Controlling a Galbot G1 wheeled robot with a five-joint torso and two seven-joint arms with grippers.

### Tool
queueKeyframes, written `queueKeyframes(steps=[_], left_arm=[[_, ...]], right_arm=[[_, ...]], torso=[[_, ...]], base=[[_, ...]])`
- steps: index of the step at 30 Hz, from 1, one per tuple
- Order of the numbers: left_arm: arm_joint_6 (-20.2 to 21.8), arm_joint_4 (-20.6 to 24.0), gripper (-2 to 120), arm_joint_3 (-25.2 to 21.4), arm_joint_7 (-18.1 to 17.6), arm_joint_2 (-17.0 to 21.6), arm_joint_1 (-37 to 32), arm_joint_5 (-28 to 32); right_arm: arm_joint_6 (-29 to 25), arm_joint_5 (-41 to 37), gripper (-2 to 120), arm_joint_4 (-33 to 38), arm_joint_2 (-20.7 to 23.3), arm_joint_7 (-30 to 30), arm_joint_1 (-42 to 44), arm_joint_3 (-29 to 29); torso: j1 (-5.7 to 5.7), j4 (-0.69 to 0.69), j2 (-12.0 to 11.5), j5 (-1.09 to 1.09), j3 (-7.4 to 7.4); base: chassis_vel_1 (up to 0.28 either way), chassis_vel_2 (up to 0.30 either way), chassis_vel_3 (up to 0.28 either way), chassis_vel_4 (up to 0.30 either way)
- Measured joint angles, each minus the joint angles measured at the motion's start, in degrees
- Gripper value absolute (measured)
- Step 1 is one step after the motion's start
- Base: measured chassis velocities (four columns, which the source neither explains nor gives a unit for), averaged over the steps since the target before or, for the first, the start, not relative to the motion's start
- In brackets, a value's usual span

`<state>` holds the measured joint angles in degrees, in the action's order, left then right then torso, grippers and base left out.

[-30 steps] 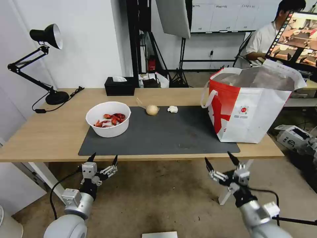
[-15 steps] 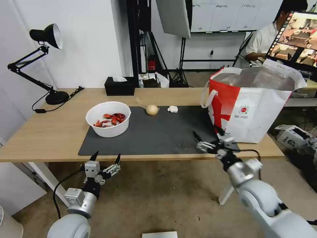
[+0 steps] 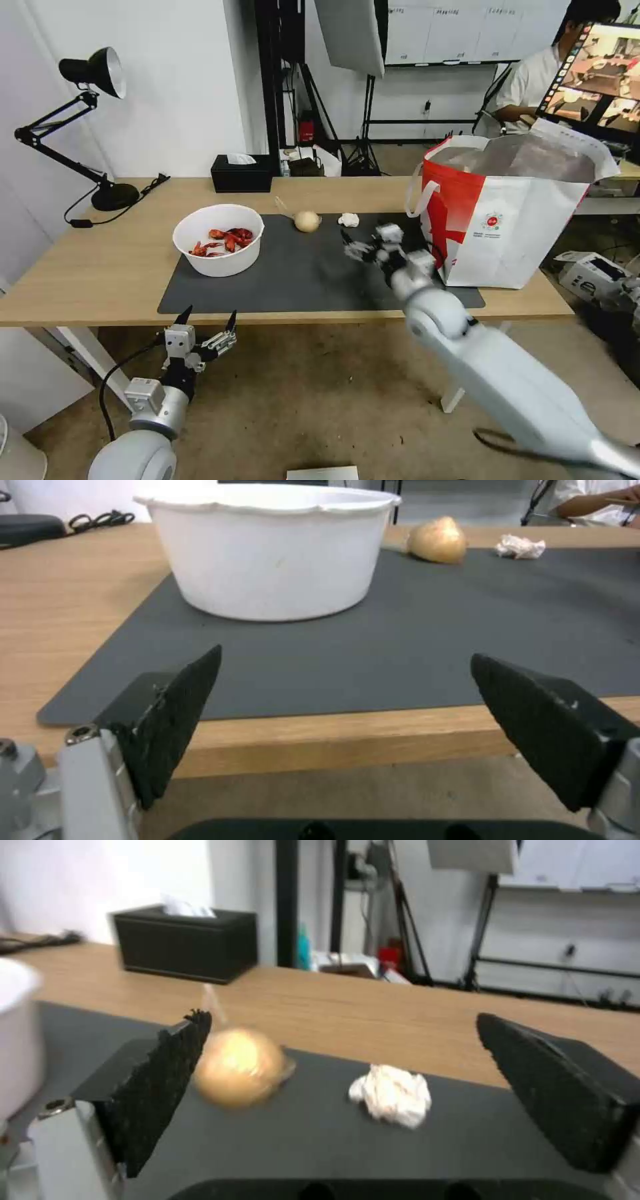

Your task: Pick up the trash from the table and place it into the takeout bag.

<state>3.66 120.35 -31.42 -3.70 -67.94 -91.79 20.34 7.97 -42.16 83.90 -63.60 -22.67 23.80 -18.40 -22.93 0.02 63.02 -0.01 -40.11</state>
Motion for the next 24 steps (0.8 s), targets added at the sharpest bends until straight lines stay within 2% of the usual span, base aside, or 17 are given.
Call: queueKeyframes(steps=[5, 6, 9, 13, 24], left_arm=[[-0.2, -0.9, 100, -0.4, 0.0, 0.2, 0.3, 0.9], [-0.2, -0.9, 100, -0.4, 0.0, 0.2, 0.3, 0.9], [-0.5, -1.3, 100, -0.9, 0.0, 0.3, 0.4, 1.3], [-0.9, -1.7, 100, -1.2, 0.0, 0.6, 0.3, 2.0], [-1.1, -2.2, 100, -0.3, 0.1, 0.7, 1.1, 2.2]], right_arm=[[4.2, -0.5, 100, -12.8, -6.9, -3.8, -6.9, -2.6], [4.2, -0.5, 100, -12.8, -6.9, -3.8, -6.9, -2.6], [6.6, -0.3, 100, -20.0, -10.7, -5.1, -9.9, -2.6], [7.5, 0.0, 100, -25.5, -13.3, -4.7, -11.8, -2.0], [9.4, 0.0, 100, -32.5, -15.2, -1.4, -13.6, -0.8]], torso=[[0.00, -0.01, 0.0, -0.01, 0.00], [0.00, -0.01, 0.0, -0.01, 0.00], [0.00, -0.02, 0.0, 0.00, 0.00], [0.00, -0.02, 0.0, 0.00, 0.00], [0.01, -0.03, 0.0, 0.00, 0.01]], base=[[0.000, 0.000, 0.000, 0.000], [0.000, 0.000, 0.000, 0.000], [0.000, 0.000, 0.000, 0.000], [0.000, 0.000, 0.000, 0.000], [0.000, 0.000, 0.000, 0.000]])
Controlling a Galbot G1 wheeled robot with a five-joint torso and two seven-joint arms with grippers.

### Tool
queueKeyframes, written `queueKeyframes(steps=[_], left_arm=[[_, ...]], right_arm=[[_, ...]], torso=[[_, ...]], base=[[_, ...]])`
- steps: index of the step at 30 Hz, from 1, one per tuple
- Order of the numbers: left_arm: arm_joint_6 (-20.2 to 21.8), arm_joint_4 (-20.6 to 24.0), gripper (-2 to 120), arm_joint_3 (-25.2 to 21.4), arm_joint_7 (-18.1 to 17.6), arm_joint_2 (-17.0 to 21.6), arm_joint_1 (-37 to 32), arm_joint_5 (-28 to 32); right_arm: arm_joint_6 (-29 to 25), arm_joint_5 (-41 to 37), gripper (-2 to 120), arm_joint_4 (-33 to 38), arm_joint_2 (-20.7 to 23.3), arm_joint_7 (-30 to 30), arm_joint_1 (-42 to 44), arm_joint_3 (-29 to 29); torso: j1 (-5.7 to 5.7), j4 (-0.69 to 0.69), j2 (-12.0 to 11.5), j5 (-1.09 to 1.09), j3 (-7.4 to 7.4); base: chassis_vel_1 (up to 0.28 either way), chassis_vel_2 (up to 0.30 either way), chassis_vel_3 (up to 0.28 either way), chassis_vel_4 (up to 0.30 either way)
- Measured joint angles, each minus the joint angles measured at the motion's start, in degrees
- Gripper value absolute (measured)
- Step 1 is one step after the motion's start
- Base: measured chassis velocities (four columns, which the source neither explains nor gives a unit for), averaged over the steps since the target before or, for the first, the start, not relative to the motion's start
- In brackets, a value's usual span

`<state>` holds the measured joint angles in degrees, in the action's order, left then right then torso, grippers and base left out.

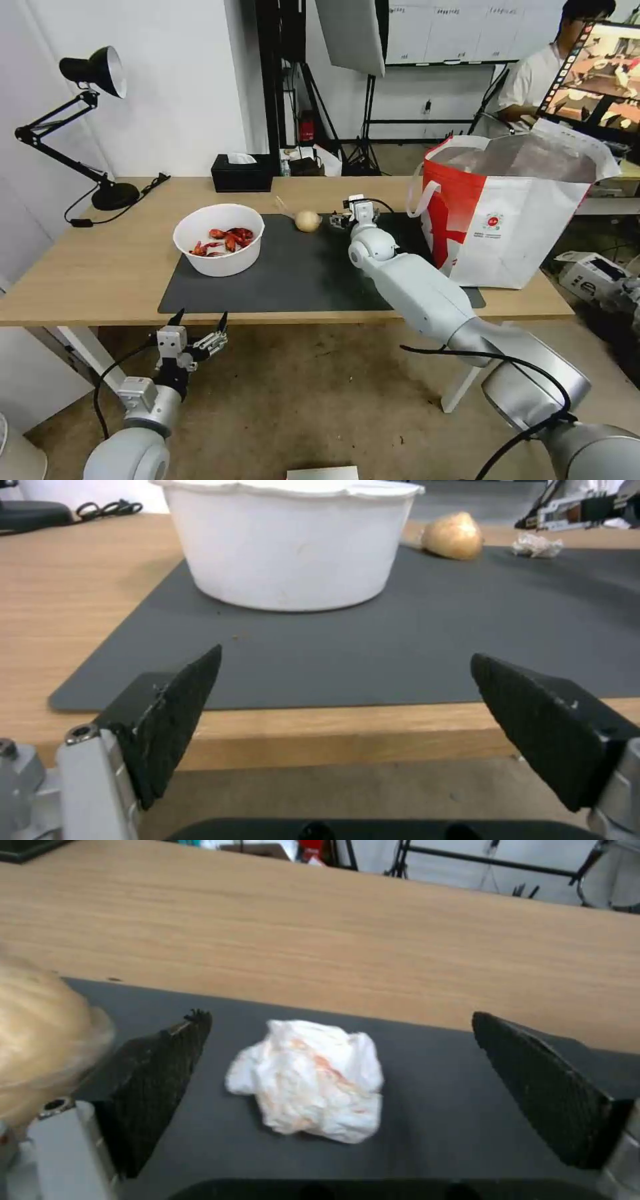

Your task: Pick up the trash from the table and place it into the takeout bag.

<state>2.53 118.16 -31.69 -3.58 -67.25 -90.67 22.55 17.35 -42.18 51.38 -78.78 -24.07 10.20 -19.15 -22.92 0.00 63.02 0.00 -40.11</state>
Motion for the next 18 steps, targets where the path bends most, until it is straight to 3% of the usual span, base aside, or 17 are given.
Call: queueKeyframes(steps=[14, 18], left_arm=[[0.1, -0.6, 100, 0.0, 0.0, -0.2, 0.2, -0.1], [0.1, -0.6, 100, -0.1, 0.0, -0.3, 0.1, -0.1]], right_arm=[[1.5, -0.9, 100, -4.4, -1.3, 3.7, -0.9, 1.5], [1.5, -0.9, 94, -5.4, -1.9, 4.4, -1.1, 2.0]], torso=[[0.00, 0.00, 0.0, 0.00, 0.00], [0.00, 0.01, 0.0, 0.00, 0.00]], base=[[0.000, 0.000, 0.000, 0.000], [0.000, 0.000, 0.000, 0.000]])
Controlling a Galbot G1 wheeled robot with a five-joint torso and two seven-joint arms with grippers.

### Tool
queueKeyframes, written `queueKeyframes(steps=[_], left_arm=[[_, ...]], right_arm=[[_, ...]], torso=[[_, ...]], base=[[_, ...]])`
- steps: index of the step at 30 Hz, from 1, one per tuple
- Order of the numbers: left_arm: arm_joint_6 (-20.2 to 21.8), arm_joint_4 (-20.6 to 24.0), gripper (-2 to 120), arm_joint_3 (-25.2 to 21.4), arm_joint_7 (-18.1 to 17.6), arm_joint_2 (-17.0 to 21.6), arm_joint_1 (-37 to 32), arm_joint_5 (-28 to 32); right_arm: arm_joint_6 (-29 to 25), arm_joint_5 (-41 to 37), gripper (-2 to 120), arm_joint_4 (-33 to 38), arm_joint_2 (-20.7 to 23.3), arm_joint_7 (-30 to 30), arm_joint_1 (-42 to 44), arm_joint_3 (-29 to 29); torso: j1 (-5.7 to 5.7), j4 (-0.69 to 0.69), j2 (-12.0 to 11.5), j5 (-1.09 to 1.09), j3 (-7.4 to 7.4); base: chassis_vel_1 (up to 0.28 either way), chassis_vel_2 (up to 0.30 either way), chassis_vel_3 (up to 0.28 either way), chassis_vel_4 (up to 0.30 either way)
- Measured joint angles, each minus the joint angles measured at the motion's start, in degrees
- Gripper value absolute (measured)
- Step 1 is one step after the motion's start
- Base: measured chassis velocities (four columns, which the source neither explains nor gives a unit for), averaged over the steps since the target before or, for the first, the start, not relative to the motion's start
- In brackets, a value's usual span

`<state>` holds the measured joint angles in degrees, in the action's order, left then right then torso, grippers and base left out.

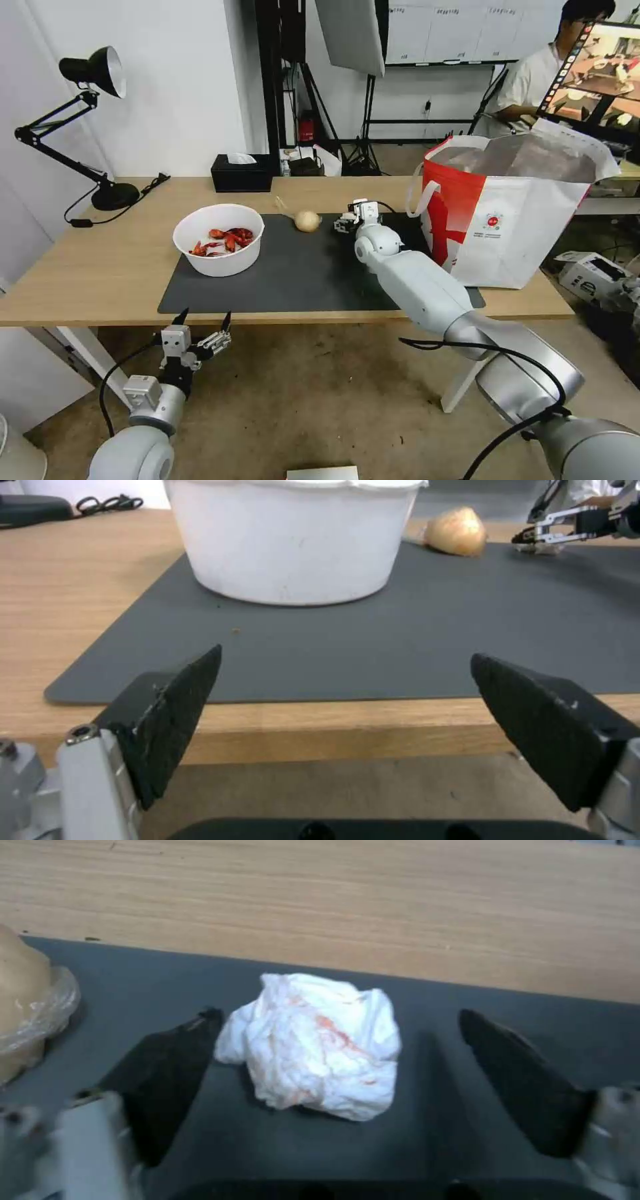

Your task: Pick up the trash from the table and place it into the takeout bag.

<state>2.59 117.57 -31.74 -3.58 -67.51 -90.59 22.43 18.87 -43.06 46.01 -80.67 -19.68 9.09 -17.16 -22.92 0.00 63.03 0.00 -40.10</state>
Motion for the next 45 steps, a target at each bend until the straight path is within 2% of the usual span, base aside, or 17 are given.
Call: queueKeyframes(steps=[3, 7, 13, 14, 19, 20, 22, 23, 25, 26, 27, 29, 30, 32, 33, 36, 45], left_arm=[[0.0, 0.0, 100, -0.1, 0.0, -0.1, -0.2, 0.0], [0.0, 0.0, 100, -0.1, 0.0, -0.1, -0.2, -0.1], [-0.1, -0.2, 100, 0.1, 0.0, -0.2, -0.2, -0.1], [-0.1, -0.2, 100, 0.1, 0.0, -0.2, -0.2, -0.1], [-0.1, -0.2, 100, 0.2, 0.0, -0.2, -0.2, -0.1], [-0.1, -0.2, 100, 0.2, 0.0, -0.2, -0.2, -0.1], [-0.2, -0.2, 100, 0.2, 0.0, -0.2, -0.2, -0.1], [-0.2, -0.2, 100, 0.2, 0.0, -0.2, -0.2, -0.1], [-0.2, 0.1, 100, 0.2, 0.0, -0.3, -0.2, -0.1], [-0.2, 0.3, 100, 0.2, 0.0, -0.3, -0.2, -0.1], [-0.2, 0.3, 100, 0.2, 0.0, -0.3, -0.2, -0.1], [-0.2, 0.3, 100, 0.2, 0.0, -0.3, -0.2, -0.1], [-0.2, 0.3, 100, 0.2, 0.0, -0.3, -0.2, -0.1], [-0.3, 0.3, 100, 0.3, 0.0, -0.3, -0.2, -0.1], [-0.3, 0.3, 100, 0.3, 0.0, -0.3, -0.2, -0.1], [-0.5, 0.4, 100, 0.5, -0.1, -0.3, -0.3, -0.1], [-0.5, 0.7, 100, 0.6, -0.2, 0.0, -0.5, -0.2]], right_arm=[[0.0, -0.3, 76, -1.4, -0.5, 1.0, -0.2, 0.7], [-0.1, -0.3, 67, -1.7, -0.6, 1.5, -0.2, 1.0], [-0.5, -0.3, 40, -0.6, 0.1, 1.7, 0.4, 0.9], [-0.5, -0.3, 40, -0.6, 0.1, 1.7, 0.4, 0.9], [-1.6, -0.1, 18, 1.2, 1.1, 1.7, 1.1, 0.7], [-1.6, -0.1, 18, 1.2, 1.1, 1.7, 1.1, 0.7], [-2.5, 0.2, 8, 5.2, 2.8, 1.0, 2.1, 0.5], [-2.5, 0.2, 8, 5.2, 2.8, 1.0, 2.1, 0.5], [-3.9, 1.3, 0, 12.0, 5.5, -1.1, 3.8, -0.1], [-4.6, 2.3, 0, 17.5, 7.6, -3.2, 5.5, -0.2], [-4.6, 2.3, 0, 17.5, 7.6, -3.2, 5.5, -0.2], [-5.5, 3.7, 0, 24.8, 10.3, -6.2, 7.7, 0.2], [-5.5, 3.7, 0, 24.8, 10.3, -6.2, 7.7, 0.2], [-7.4, 4.9, 0, 32.7, 13.2, -9.9, 9.8, 1.2], [-7.4, 4.9, 0, 32.7, 13.2, -9.9, 9.8, 1.2], [-10.3, 5.3, 0, 40.9, 17.6, -12.2, 12.1, 3.2], [-9.3, 3.6, 0, 50.7, 25.7, -15.2, 12.2, 8.5]], torso=[[0.00, 0.00, 0.0, 0.00, 0.00], [0.00, 0.00, 0.0, 0.00, 0.00], [0.00, 0.00, 0.0, 0.00, 0.00], [0.00, 0.00, 0.0, 0.00, 0.00], [0.00, 0.00, 0.0, 0.00, 0.00], [0.00, 0.00, 0.0, 0.00, 0.00], [0.00, 0.00, 0.0, 0.00, 0.00], [0.00, 0.00, 0.0, 0.00, 0.00], [0.00, 0.01, 0.0, 0.00, 0.00], [0.00, 0.00, 0.0, 0.01, 0.00], [0.00, 0.00, 0.0, 0.01, 0.00], [0.00, -0.01, 0.0, 0.02, 0.00], [0.00, -0.01, 0.0, 0.02, 0.00], [0.01, -0.01, 0.0, 0.01, 0.01], [0.01, -0.01, 0.0, 0.01, 0.01], [0.01, 0.00, 0.0, 0.01, 0.00], [0.01, -0.01, 0.0, 0.02, 0.00]], base=[[0.000, 0.000, 0.000, 0.000], [0.000, 0.000, 0.000, 0.000], [0.000, 0.000, 0.000, 0.000], [0.000, 0.000, 0.000, 0.000], [0.000, 0.000, 0.000, 0.000], [0.000, 0.000, 0.000, 0.000], [0.000, 0.000, 0.000, 0.000], [0.000, 0.000, 0.000, 0.000], [0.000, 0.000, 0.000, 0.000], [0.000, 0.000, 0.000, 0.000], [0.000, 0.000, 0.000, 0.000], [0.000, 0.000, 0.000, 0.000], [0.000, 0.000, 0.000, 0.000], [0.000, 0.000, 0.000, 0.000], [0.000, 0.000, 0.000, 0.000], [0.000, 0.000, 0.000, 0.000], [0.000, 0.000, 0.000, 0.000]])
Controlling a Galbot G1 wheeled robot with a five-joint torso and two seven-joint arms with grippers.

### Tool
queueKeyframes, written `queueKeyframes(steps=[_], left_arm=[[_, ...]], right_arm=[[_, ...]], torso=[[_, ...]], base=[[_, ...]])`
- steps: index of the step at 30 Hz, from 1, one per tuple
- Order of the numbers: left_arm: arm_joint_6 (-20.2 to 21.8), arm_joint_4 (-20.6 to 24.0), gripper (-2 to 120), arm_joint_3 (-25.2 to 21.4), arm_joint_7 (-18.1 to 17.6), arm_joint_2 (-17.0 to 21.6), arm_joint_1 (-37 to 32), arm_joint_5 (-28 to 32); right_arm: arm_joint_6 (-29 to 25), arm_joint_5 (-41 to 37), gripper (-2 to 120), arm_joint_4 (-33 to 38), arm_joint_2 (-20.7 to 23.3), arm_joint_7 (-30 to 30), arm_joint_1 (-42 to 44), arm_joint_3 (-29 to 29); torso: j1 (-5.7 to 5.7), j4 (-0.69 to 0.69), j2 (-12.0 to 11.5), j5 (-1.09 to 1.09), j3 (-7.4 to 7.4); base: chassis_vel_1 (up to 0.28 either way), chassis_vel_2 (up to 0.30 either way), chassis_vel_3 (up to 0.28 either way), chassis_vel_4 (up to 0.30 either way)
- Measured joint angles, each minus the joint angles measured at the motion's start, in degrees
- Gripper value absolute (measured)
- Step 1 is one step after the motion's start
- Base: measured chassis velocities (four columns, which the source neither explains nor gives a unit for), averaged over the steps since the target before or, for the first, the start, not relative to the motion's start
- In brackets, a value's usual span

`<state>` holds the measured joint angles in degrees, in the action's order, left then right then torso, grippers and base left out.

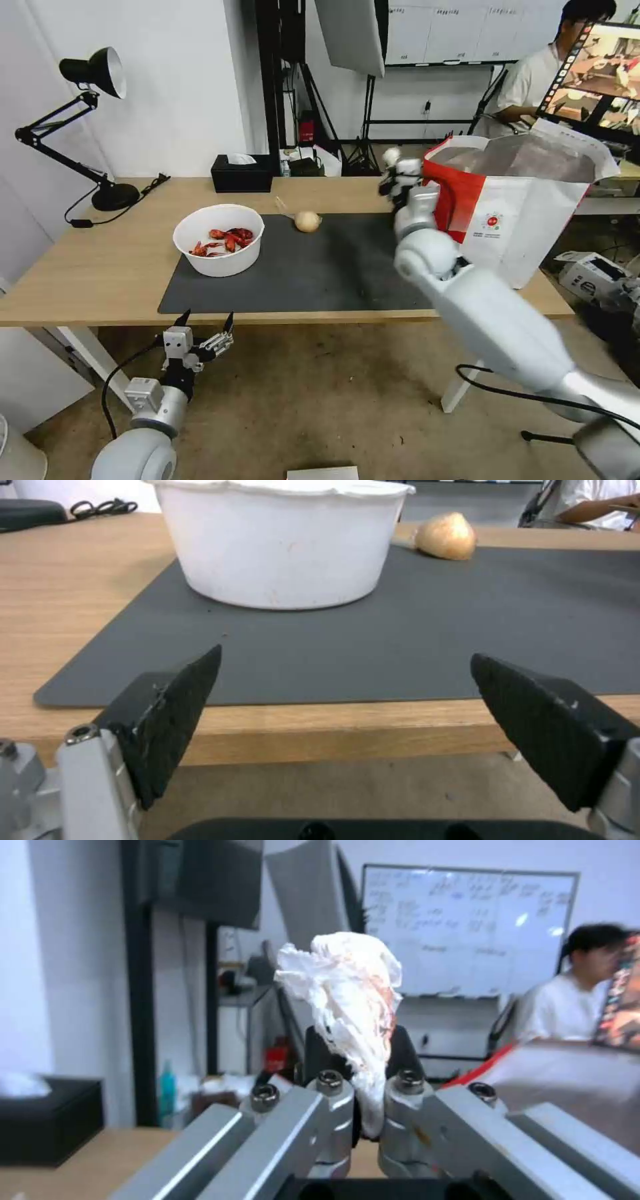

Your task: Pick up the trash from the table and place it into the takeout bag.

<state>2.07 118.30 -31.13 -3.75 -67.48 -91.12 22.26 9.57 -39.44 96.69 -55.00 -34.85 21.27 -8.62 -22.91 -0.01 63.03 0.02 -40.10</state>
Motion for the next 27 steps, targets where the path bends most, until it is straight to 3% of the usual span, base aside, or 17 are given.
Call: queueKeyframes(steps=[3, 11, 17, 27], left_arm=[[0.0, 0.4, 100, 0.5, -0.1, -0.1, 0.1, -0.1], [0.1, 0.6, 100, 1.3, -0.1, 0.4, 0.4, 0.4], [0.5, 0.9, 100, 1.4, -0.1, 0.8, 0.9, 1.7], [1.4, 1.6, 100, 1.6, -0.1, 0.6, 0.3, 2.6]], right_arm=[[3.0, -3.2, 0, 1.5, 4.0, -2.2, -2.3, 2.2], [9.3, -5.4, 0, 0.0, 9.5, -5.4, -3.6, 3.7], [9.8, -6.4, 1, -0.9, 10.1, -7.0, -2.8, 4.1], [11.7, -7.6, 39, -0.7, 10.7, -6.8, -2.2, 4.8]], torso=[[0.00, 0.00, 0.0, -0.01, 0.00], [0.00, 0.00, 0.0, 0.00, -0.01], [-0.01, 0.01, 0.0, -0.01, -0.01], [-0.01, 0.01, 0.0, -0.02, -0.01]], base=[[0.000, 0.000, 0.000, 0.000], [0.000, 0.000, 0.000, 0.000], [0.000, 0.000, 0.000, 0.000], [0.000, 0.000, 0.000, 0.000]])
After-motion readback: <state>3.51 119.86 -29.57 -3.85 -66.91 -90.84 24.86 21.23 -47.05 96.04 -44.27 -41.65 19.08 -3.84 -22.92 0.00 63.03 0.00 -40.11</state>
